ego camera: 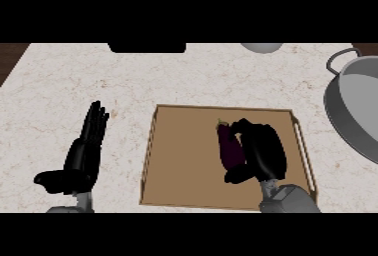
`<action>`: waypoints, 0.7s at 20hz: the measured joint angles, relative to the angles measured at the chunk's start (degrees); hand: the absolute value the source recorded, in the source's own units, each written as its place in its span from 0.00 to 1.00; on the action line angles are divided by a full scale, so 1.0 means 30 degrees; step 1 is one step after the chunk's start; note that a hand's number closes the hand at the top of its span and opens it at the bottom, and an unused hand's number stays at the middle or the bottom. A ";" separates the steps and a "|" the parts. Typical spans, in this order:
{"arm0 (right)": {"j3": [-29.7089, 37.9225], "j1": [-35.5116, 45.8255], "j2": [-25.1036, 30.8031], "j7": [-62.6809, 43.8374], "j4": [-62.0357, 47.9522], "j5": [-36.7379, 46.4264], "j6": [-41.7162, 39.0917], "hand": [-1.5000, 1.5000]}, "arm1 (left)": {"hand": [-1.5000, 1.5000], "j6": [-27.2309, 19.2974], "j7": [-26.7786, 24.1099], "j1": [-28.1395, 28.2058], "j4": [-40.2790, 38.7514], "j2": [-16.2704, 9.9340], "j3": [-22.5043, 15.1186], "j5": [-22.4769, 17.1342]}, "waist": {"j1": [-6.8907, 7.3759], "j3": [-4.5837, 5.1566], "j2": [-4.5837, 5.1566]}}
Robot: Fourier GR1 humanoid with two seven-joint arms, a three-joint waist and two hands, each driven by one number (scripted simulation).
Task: Pick the eggplant from the tray and place it in the pot
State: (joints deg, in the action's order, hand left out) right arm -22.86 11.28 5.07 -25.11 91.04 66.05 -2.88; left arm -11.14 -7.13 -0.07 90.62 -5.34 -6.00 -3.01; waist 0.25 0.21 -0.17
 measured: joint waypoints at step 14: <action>1.2337 0.6698 0.4009 -1.0420 -0.6522 0.1425 0.1220 1.00 | 0.50 0.0490 -0.0097 -0.0736 0.0430 0.0007 -0.0573 0.0096 | 0.1669 -0.0064 0.1230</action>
State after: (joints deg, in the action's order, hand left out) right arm 14.14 31.38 17.10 -56.37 71.47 70.33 0.78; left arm -9.67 -7.42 -2.28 91.91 -5.31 -7.72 -2.73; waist 5.25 0.02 3.52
